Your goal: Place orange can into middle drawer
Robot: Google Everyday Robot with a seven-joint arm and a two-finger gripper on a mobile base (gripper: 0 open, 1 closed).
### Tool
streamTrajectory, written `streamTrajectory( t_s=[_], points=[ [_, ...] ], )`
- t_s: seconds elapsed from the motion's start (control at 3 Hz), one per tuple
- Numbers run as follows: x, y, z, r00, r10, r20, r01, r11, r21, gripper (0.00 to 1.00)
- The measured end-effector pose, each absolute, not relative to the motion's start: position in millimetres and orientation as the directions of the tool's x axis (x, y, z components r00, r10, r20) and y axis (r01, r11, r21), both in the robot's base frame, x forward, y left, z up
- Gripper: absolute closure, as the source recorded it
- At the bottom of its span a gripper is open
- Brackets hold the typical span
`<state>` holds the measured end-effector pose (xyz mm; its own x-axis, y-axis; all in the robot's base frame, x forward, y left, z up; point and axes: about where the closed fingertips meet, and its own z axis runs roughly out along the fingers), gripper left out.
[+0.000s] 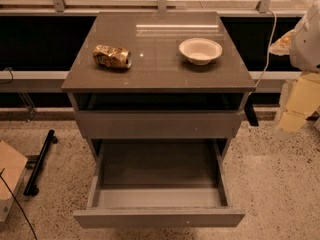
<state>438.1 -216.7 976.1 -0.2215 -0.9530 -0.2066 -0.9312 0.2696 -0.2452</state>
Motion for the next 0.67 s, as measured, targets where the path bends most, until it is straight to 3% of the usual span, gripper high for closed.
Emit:
streamTrajectory(
  t_s=[0.67],
  points=[
    [446,-199,974,-0.186,-0.949,-0.254,-0.933,0.251,-0.256,0.00]
  ],
)
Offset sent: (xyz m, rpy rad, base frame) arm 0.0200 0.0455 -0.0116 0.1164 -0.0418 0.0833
